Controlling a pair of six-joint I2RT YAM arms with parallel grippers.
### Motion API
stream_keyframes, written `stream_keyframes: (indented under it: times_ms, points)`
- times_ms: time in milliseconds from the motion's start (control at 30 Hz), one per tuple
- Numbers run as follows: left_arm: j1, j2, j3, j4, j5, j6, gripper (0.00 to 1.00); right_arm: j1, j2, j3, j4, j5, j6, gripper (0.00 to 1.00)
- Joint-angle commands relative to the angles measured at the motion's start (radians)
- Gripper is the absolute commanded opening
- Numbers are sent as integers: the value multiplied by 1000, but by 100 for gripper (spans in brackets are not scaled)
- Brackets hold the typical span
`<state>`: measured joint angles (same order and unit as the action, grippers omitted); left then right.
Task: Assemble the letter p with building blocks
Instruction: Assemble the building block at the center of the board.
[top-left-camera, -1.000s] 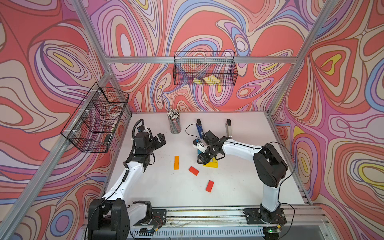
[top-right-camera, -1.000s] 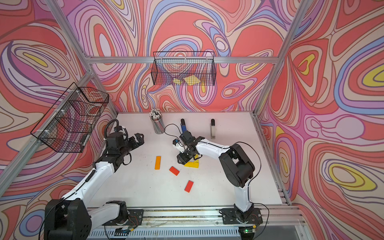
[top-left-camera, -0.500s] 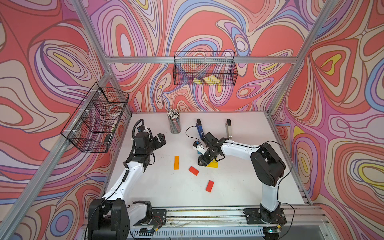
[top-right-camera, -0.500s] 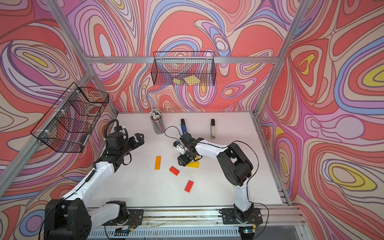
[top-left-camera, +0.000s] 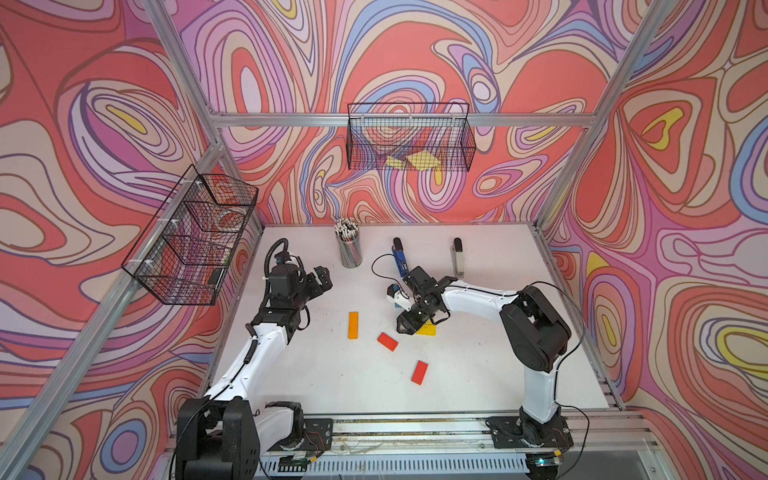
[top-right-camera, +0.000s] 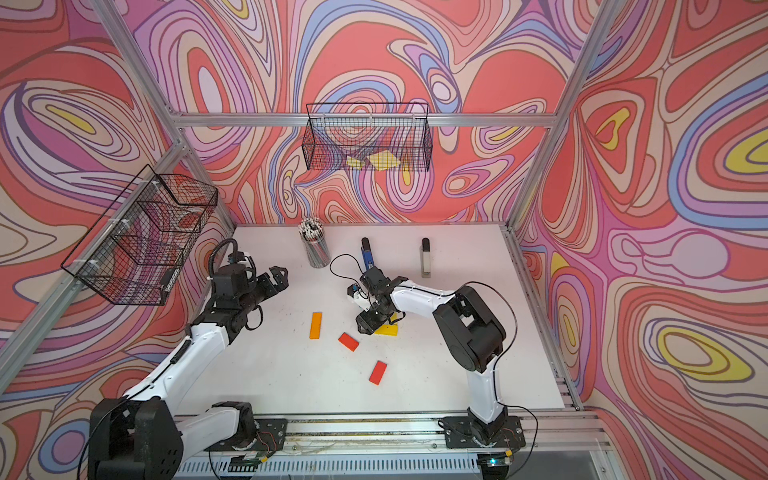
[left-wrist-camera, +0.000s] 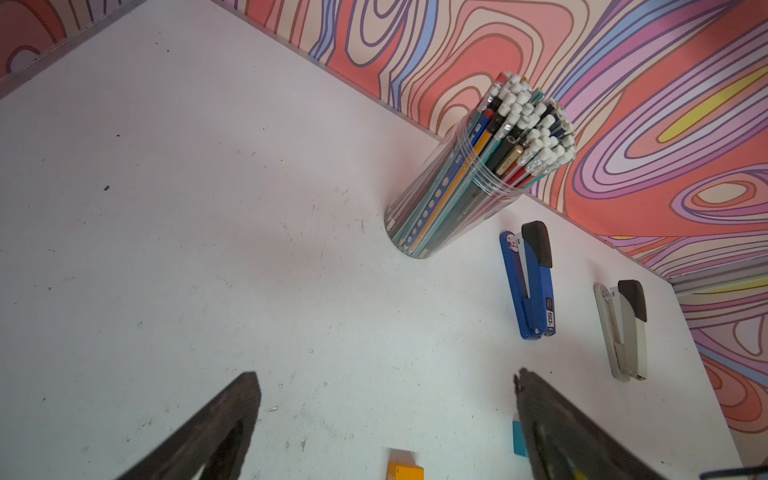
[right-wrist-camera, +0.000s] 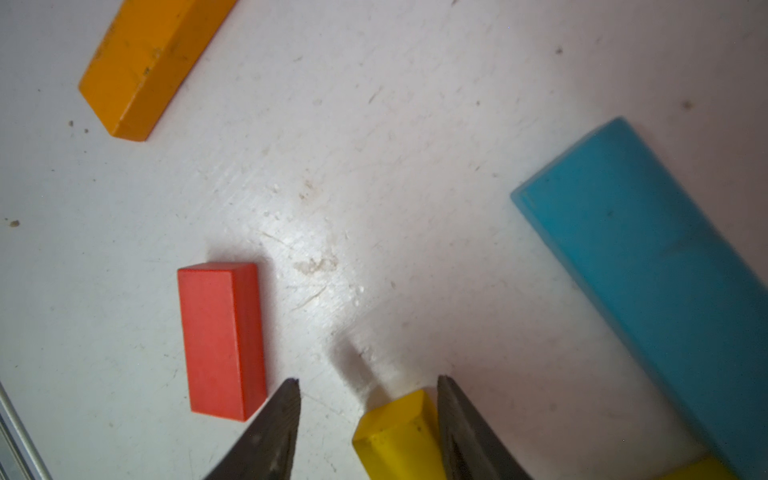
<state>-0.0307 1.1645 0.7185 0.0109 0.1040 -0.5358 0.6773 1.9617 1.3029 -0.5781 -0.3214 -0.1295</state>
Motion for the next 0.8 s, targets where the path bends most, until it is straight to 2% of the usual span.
stream_keyframes:
  times_ms: [0, 500, 567, 633, 667, 700, 733, 767]
  points:
    - [8, -22, 5, 5, -8, -11, 99, -1, 8, -13, -18, -11, -13, 57]
    - [7, 2, 16, -10, 24, 2, 99, -1, -34, 2, -27, 20, -4, 56]
    - [5, 33, 47, -45, 74, 29, 99, -2, -76, 6, 10, 55, 27, 57]
    - [-15, 76, 102, -130, 101, 67, 99, -9, -125, 13, 70, 170, 86, 59]
    - [-35, 93, 123, -169, 93, 90, 99, -22, -143, 19, 90, 202, 115, 62]
    - [-65, 110, 141, -210, 76, 114, 99, -45, -157, 25, 113, 224, 150, 69]
    - [-98, 128, 153, -239, 59, 128, 99, -73, -166, 32, 124, 230, 186, 96]
    - [-121, 145, 159, -260, 52, 132, 99, -104, -168, 41, 130, 208, 211, 98]
